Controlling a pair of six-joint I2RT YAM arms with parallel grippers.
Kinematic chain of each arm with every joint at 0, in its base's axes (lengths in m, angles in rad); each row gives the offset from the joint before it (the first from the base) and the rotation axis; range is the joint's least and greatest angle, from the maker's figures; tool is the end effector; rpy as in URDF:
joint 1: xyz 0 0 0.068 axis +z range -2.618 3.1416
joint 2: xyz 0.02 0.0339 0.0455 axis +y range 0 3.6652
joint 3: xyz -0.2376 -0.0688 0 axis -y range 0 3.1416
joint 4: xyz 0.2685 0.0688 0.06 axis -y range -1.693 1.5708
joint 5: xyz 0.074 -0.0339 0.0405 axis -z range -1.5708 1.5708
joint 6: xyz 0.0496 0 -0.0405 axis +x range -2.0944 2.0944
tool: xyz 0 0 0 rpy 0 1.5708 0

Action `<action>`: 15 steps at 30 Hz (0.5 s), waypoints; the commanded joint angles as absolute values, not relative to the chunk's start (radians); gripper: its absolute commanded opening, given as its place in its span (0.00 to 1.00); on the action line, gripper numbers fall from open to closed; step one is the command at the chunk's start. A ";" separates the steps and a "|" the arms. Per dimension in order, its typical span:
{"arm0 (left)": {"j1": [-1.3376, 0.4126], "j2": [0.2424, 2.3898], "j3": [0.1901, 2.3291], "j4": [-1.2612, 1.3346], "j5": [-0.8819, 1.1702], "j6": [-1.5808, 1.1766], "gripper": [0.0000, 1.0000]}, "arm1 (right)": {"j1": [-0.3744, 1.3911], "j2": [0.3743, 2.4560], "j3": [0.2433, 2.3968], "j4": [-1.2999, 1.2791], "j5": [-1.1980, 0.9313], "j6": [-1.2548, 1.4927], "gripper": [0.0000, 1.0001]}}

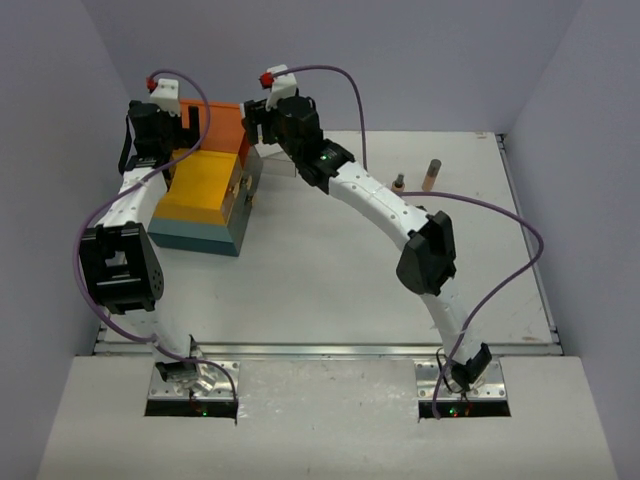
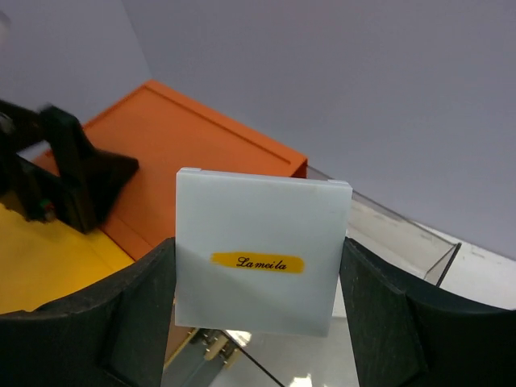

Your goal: Organize the makeup

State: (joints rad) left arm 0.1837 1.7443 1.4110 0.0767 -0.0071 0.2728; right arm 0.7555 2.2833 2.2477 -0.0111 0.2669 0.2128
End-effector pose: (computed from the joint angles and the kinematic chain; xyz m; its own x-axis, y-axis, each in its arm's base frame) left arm 0.4462 0.0833 0.2850 -0.2913 0.2199 -0.9310 -0.1152 0.9581 0.2623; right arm 0.4221 0.3796 0.3380 -0.1324 0.1552 -0.9790 -0.4518 0.8696 0.1989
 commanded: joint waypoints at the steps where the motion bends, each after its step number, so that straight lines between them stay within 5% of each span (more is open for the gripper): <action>1: 0.183 1.762 1.355 -0.097 -0.036 0.313 1.00 | 0.747 2.317 2.255 0.147 0.348 0.113 0.40; 8: 0.184 1.772 1.352 -0.093 -0.032 0.308 1.00 | 0.722 2.336 2.246 0.157 0.360 0.148 0.42; 15: 0.184 1.758 1.347 -0.088 -0.042 0.318 1.00 | 0.718 2.366 2.255 0.125 0.321 0.179 0.61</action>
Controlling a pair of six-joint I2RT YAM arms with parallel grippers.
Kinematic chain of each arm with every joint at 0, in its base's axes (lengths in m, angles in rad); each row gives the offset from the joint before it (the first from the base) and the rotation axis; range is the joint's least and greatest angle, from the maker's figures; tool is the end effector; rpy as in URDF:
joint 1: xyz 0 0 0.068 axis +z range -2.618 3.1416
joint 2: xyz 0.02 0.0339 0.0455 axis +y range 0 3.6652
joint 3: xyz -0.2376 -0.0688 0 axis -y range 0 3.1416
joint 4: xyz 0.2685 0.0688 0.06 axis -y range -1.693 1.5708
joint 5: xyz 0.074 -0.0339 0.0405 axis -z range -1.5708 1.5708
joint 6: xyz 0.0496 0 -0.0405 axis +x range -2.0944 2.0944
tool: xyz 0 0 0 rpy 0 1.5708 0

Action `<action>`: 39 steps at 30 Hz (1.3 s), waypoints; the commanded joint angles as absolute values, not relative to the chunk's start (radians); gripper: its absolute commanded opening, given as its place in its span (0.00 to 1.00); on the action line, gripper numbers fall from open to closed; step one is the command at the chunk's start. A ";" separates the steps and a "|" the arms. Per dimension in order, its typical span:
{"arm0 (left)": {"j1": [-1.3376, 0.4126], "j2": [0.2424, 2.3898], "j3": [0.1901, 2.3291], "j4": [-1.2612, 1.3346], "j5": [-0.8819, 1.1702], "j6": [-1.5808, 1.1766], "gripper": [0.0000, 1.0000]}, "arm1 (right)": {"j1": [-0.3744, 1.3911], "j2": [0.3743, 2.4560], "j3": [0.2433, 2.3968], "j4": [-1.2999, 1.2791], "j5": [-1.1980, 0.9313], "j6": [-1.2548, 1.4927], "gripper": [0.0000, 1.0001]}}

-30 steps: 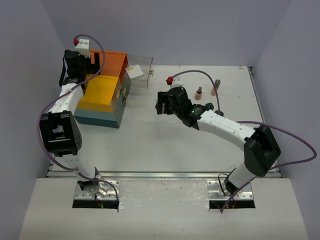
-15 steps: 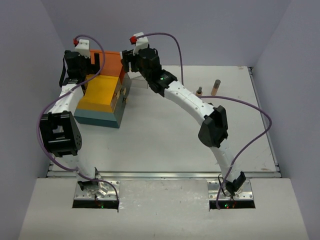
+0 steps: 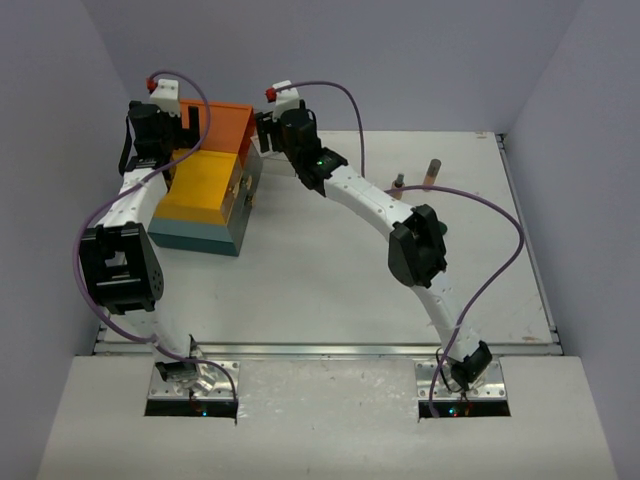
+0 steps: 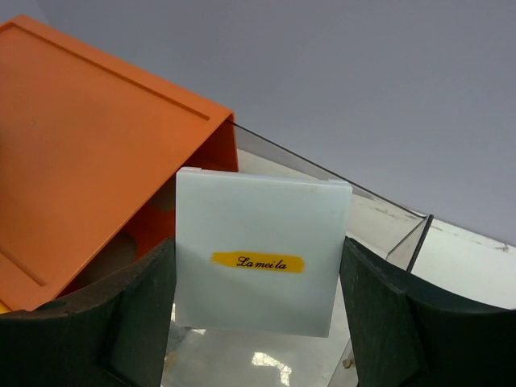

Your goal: Organize the makeup

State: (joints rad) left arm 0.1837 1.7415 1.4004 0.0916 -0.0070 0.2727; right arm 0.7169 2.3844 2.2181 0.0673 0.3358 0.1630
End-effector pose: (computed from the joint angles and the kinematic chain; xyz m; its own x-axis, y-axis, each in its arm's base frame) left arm 0.4455 0.0831 0.2839 -0.2848 0.2210 -0.9328 -0.1170 0.9578 0.2627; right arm 0.4537 0.3738 0.2795 -0.1341 0.0864 -0.9872 -0.3561 0.9254 0.1293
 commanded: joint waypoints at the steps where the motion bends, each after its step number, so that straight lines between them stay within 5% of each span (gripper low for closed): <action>1: 0.184 1.754 1.346 -0.087 -0.043 0.320 1.00 | 0.718 2.368 2.258 0.119 0.317 0.184 0.63; 6: 0.184 1.749 1.342 -0.086 -0.042 0.323 1.00 | 0.718 2.362 2.259 0.109 0.307 0.185 0.70; 13: 0.184 1.759 1.338 -0.084 -0.042 0.321 1.00 | 0.718 2.336 2.254 0.085 0.269 0.200 0.95; 18: 0.184 1.763 1.337 -0.081 -0.044 0.321 1.00 | 0.719 2.281 2.238 0.091 0.241 0.201 0.98; 21: 0.184 1.764 1.336 -0.079 -0.043 0.322 1.00 | 0.718 2.213 2.202 0.053 0.247 0.218 0.94; 29: 0.184 1.775 1.323 -0.071 -0.040 0.318 1.00 | 0.599 1.880 1.742 -0.062 0.060 0.634 0.49; 34: 0.183 1.766 1.321 -0.069 -0.045 0.318 1.00 | 0.537 1.810 1.510 0.040 -0.003 0.758 0.34; 39: 0.184 1.754 1.321 -0.072 -0.049 0.319 1.00 | 0.537 1.884 1.559 0.040 -0.047 0.789 0.29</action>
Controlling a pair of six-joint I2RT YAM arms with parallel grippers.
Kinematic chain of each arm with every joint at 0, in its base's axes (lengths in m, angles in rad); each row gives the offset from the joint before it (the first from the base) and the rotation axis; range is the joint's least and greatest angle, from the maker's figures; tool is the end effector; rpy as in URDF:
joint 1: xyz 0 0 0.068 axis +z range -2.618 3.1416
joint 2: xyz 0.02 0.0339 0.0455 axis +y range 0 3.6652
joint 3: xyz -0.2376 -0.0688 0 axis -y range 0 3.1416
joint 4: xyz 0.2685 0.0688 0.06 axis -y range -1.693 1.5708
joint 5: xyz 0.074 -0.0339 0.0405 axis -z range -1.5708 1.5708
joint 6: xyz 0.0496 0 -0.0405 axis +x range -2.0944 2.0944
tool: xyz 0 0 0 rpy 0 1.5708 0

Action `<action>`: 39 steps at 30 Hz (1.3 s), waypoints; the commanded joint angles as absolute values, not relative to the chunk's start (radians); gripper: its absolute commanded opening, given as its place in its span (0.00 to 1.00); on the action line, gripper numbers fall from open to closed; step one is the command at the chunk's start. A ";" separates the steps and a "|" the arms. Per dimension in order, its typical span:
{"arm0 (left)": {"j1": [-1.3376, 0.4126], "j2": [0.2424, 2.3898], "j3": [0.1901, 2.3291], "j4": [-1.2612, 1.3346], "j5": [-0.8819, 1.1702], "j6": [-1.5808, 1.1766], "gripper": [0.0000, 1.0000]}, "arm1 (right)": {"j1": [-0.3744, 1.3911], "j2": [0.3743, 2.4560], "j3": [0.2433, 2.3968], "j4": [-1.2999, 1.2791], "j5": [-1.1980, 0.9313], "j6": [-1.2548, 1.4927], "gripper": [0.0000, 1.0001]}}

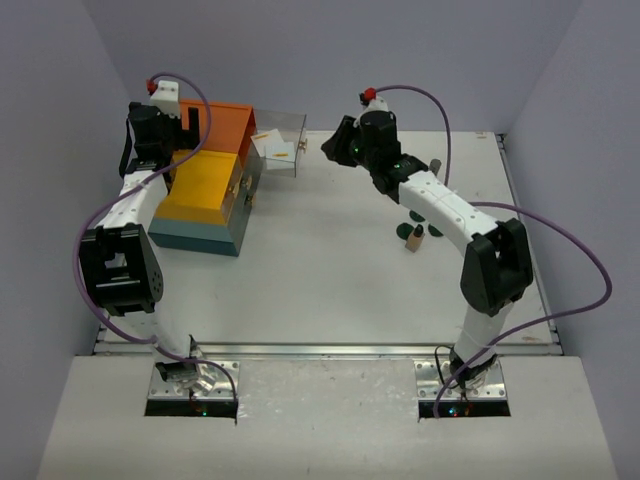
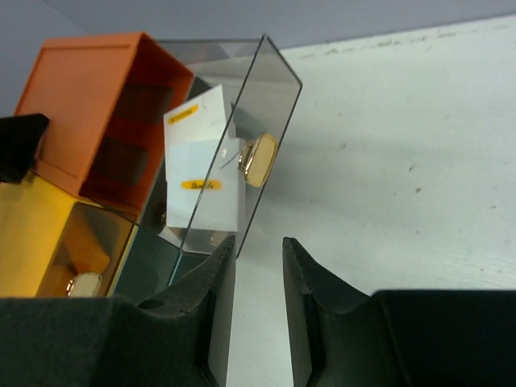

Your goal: Organize the makeup

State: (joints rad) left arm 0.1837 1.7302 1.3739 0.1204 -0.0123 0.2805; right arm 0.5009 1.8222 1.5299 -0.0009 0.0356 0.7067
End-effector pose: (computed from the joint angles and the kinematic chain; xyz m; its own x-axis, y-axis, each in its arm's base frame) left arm 0.4428 0.0829 0.2818 -0.2746 0.2305 -0.9335 -0.1232 0.9544 0.2719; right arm 0.4147 0.2250 0.2880 -0.4850 0.4743 -0.7347 -0.1776 0.7692 0.6138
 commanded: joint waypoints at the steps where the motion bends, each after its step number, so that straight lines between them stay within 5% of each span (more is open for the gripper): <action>1: 0.183 1.752 1.321 -0.072 -0.049 0.319 1.00 | 0.537 1.898 1.563 0.041 -0.050 0.798 0.28; 27: 0.183 1.767 1.306 -0.057 -0.045 0.316 1.00 | 0.642 2.530 2.280 0.201 -0.219 0.993 0.22; 39: 0.184 1.759 1.308 -0.060 -0.053 0.325 1.00 | 0.670 2.484 2.175 0.272 -0.213 0.943 0.33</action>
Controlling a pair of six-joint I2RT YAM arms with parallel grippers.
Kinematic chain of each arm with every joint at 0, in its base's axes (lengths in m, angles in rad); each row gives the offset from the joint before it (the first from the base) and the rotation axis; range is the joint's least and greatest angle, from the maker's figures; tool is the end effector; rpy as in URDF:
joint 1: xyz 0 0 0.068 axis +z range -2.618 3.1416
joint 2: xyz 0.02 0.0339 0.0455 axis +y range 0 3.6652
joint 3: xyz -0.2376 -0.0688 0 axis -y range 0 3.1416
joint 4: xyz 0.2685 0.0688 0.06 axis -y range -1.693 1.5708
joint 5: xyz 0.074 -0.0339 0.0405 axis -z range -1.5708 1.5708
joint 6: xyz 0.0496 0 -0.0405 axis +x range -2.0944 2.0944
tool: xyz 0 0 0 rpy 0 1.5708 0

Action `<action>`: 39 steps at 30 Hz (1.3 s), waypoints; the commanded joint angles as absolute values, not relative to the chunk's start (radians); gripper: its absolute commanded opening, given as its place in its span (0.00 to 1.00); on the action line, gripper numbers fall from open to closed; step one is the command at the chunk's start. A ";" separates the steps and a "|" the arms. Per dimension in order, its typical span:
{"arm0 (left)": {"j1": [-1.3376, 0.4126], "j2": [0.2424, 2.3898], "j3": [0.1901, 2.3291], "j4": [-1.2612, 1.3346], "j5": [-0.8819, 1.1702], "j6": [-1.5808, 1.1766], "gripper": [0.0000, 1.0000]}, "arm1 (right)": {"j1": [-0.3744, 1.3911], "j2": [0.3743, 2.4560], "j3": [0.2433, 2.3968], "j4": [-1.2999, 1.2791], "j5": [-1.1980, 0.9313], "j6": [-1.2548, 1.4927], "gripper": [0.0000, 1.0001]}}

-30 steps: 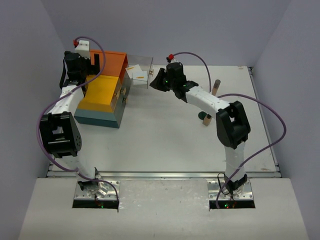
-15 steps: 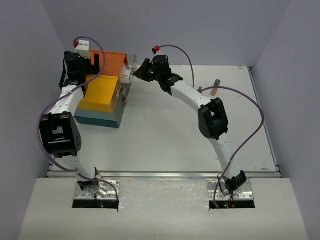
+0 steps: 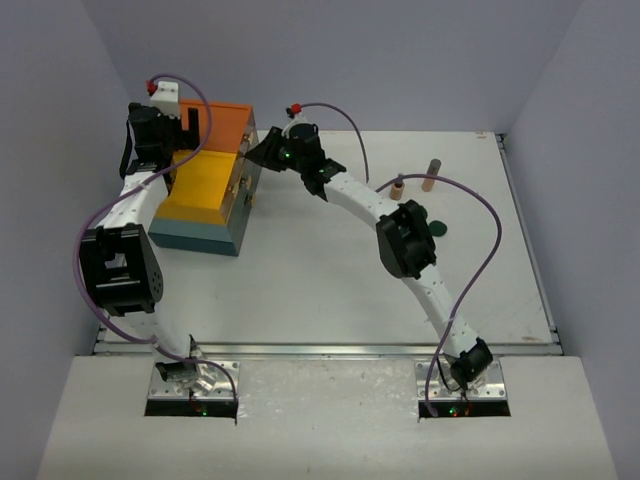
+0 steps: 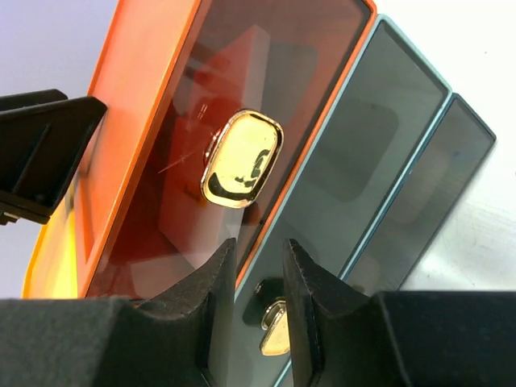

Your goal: Organize the makeup

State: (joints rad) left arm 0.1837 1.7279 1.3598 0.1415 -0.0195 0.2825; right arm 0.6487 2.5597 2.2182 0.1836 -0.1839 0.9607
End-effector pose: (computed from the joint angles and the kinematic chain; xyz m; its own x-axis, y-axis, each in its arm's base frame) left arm 0.4420 0.0831 0.2798 -0.2683 0.2336 -0.9346 -0.1318 0.9521 0.2758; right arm 0.4829 0.3775 0.1914 -0.6765 0.4982 -0.5423 -0.3201 0.4642 0.8259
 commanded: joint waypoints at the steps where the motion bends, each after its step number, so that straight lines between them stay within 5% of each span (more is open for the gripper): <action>1: 0.184 1.759 1.307 -0.060 -0.052 0.325 1.00 | 0.670 2.473 2.152 0.278 -0.219 0.948 0.37; 3: 0.184 1.758 1.305 -0.061 -0.049 0.324 1.00 | 0.667 2.430 2.057 0.306 -0.240 0.968 0.50; 7: 0.184 1.755 1.302 -0.064 -0.052 0.327 1.00 | 0.667 2.393 1.962 0.361 -0.284 1.028 0.59; 39: 0.184 1.750 1.292 -0.060 -0.061 0.330 1.00 | 0.656 2.545 1.937 0.545 -0.374 1.313 0.52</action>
State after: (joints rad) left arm 0.1837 1.7233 1.3475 0.1543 -0.0265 0.2829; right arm 0.6411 2.5298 1.9251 0.5057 -0.3672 1.3042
